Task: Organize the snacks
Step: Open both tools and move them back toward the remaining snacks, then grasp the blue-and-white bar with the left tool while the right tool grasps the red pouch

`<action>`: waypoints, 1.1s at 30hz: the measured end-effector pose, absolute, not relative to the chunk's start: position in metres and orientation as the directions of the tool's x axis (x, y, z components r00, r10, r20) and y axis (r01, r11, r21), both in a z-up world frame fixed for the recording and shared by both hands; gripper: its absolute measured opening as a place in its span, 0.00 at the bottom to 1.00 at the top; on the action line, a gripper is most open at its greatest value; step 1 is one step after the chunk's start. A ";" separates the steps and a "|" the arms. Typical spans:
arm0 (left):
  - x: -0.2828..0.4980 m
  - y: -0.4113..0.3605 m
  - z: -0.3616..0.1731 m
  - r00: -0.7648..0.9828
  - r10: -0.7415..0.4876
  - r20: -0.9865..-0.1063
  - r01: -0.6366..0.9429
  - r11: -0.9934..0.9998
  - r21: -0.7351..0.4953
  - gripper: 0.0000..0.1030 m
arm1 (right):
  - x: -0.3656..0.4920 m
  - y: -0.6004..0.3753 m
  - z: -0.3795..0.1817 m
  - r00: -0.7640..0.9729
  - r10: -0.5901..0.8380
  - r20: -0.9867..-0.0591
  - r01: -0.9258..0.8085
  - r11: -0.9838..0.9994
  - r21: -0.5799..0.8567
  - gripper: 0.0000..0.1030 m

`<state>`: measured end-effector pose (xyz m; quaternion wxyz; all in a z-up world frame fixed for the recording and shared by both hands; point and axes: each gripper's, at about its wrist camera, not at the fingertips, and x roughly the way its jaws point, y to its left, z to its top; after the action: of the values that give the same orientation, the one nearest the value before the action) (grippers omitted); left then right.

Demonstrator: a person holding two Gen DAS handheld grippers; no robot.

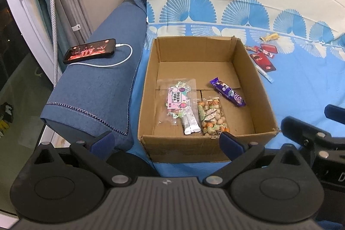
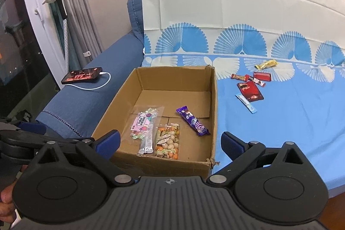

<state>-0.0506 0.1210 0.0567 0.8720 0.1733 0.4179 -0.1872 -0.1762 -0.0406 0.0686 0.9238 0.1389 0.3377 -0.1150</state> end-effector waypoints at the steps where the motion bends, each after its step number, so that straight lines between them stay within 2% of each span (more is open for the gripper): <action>1: -0.050 0.119 0.057 0.580 -0.181 -0.794 0.471 0.870 0.146 1.00 | -0.175 -0.043 0.067 0.743 -0.116 -0.659 0.308 0.934 0.183 0.97; 9: -0.036 0.099 0.053 0.558 -0.181 -0.810 0.480 0.867 0.137 1.00 | -0.170 -0.058 0.055 0.730 -0.110 -0.674 0.334 0.918 0.212 0.97; 16: -0.021 0.078 0.052 0.550 -0.173 -0.817 0.477 0.868 0.138 1.00 | -0.166 -0.095 0.047 0.721 -0.159 -0.675 0.405 0.887 0.224 0.97; 27: 0.028 0.041 0.049 0.531 -0.118 -0.839 0.424 0.894 0.143 1.00 | -0.145 -0.197 0.018 0.655 -0.293 -0.696 0.570 0.797 0.201 0.97; 33: 0.070 0.027 0.039 0.515 -0.064 -0.854 0.371 0.916 0.155 1.00 | -0.101 -0.257 -0.021 0.604 -0.297 -0.739 0.595 0.785 0.172 0.97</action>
<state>0.0697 0.0270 0.0393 0.8554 0.1613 0.4755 -0.1272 -0.1014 -0.2571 -0.0206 0.8718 0.2054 0.3638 -0.2558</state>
